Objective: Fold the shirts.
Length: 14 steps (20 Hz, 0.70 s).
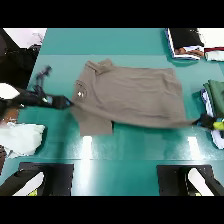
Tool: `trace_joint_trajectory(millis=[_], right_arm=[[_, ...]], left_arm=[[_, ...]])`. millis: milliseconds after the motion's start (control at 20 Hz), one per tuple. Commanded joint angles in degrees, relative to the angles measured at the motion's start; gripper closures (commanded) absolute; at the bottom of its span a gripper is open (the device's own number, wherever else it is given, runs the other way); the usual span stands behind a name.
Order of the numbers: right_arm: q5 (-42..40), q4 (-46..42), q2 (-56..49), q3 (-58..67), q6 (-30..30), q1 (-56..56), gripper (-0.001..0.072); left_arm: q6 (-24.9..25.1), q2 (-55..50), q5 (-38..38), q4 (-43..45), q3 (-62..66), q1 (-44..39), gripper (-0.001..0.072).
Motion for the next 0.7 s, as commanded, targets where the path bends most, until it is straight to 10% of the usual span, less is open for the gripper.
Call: trace_joint_trajectory(millis=[0,350,650], right_arm=[[-1.77,3.63,3.56,17.75,4.63,7.67,0.0692],[-8.61,3.34,3.43,55.63,5.44,11.58,0.0692],[-4.72,3.34,3.43,72.63,5.42,3.02,0.0692]], left_arm=[[-1.49,6.08,-0.24,1.84,16.68,0.0,0.0679],[-1.53,7.06,0.35,1.81,62.45,0.0,0.0679],[-7.8,7.06,1.51,-3.04,77.33,0.0,0.0679]])
